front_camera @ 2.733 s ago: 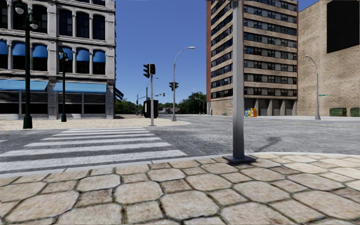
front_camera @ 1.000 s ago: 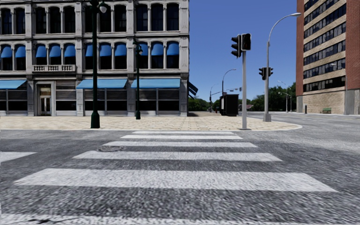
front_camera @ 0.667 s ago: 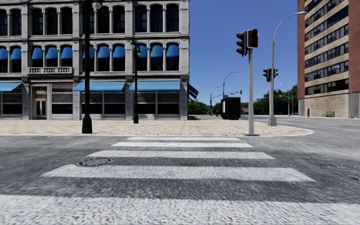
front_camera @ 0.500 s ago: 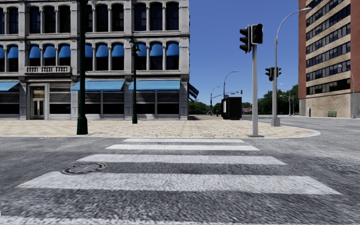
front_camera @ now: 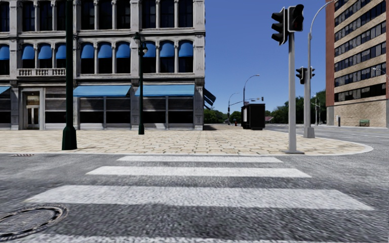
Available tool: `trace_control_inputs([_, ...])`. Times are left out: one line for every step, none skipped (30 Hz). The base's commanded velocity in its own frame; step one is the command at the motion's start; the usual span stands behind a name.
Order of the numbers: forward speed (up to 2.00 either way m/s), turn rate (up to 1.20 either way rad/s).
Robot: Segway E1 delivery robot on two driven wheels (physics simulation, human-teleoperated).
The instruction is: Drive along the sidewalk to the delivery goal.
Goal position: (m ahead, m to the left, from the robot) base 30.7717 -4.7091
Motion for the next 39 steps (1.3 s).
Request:
trace_control_inputs([2.0, 0.0])
trace_control_inputs([2.0, 0.0])
trace_control_inputs([2.0, 0.0])
trace_control_inputs([2.0, 0.0])
trace_control_inputs([2.0, 0.0])
trace_control_inputs([2.0, 0.0])
trace_control_inputs([2.0, 0.0])
trace_control_inputs([2.0, 0.0])
trace_control_inputs([2.0, 0.0])
trace_control_inputs([2.0, 0.0])
trace_control_inputs([2.0, 0.0])
trace_control_inputs([2.0, 0.0])
trace_control_inputs([2.0, 0.0])
trace_control_inputs([2.0, 0.0])
trace_control_inputs([2.0, 0.0])
trace_control_inputs([2.0, 0.0])
trace_control_inputs([2.0, 0.0])
trace_control_inputs([2.0, 0.0])
trace_control_inputs([2.0, 0.0])
trace_control_inputs([2.0, 0.0])
trace_control_inputs([2.0, 0.0])
trace_control_inputs([2.0, 0.0])
trace_control_inputs([2.0, 0.0])
trace_control_inputs([2.0, 0.0])
trace_control_inputs([2.0, 0.0])
trace_control_inputs([2.0, 0.0])
trace_control_inputs([2.0, 0.0])
trace_control_inputs([2.0, 0.0])
trace_control_inputs([2.0, 0.0])
trace_control_inputs([2.0, 0.0])
trace_control_inputs([2.0, 0.0])
trace_control_inputs([2.0, 0.0])
trace_control_inputs([2.0, 0.0])
trace_control_inputs([2.0, 0.0])
trace_control_inputs([2.0, 0.0])
trace_control_inputs([2.0, 0.0])
trace_control_inputs([2.0, 0.0])
trace_control_inputs([2.0, 0.0])
trace_control_inputs([2.0, 0.0])
